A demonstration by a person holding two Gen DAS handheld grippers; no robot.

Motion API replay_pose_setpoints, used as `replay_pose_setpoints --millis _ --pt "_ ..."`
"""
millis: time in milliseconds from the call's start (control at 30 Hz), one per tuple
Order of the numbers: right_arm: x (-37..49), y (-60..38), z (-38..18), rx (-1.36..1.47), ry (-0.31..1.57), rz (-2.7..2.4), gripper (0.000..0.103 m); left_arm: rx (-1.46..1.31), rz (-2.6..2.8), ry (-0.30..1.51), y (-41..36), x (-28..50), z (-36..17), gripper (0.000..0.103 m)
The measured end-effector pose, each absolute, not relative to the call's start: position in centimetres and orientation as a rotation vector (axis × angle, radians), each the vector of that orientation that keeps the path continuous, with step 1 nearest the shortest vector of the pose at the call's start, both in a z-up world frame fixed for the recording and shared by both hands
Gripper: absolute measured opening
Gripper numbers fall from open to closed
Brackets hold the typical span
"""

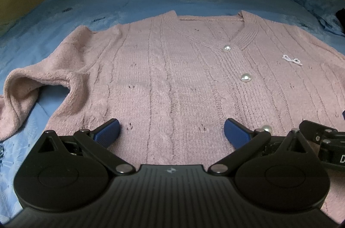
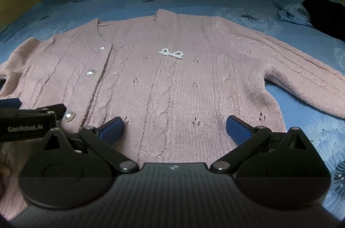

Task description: Fold small clothes

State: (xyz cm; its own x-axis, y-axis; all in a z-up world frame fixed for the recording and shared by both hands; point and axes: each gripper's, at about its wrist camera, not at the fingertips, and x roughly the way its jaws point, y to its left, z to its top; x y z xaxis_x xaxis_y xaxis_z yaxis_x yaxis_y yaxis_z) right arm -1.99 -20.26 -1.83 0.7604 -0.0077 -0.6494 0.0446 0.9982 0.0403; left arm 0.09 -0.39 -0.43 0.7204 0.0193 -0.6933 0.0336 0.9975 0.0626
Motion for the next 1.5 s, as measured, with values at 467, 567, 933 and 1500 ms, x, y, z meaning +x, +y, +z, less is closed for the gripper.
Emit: replay_pose_setpoints --millis 467,567,933,1500 --pt "-5.3 -29.0 2.2 0.390 0.629 -0.143 0.103 0.014 -0.038 0.890 -1.2 -1.1 1.7 0.103" --pt "-6.0 -32.2 2.6 0.488 0.590 -0.227 0.103 -0.010 -0.059 0.902 -1.8 -1.1 2.0 0.103" --pt "-9.4 -41.7 1.5 0.730 0.596 -0.568 0.103 0.040 -0.072 0.900 -3.8 -0.7 1.4 0.103" --pt "-7.2 -47.1 -1.2 0.815 0.488 -0.544 0.092 0.063 -0.060 0.848 -4.7 -0.7 -0.1 0.103"
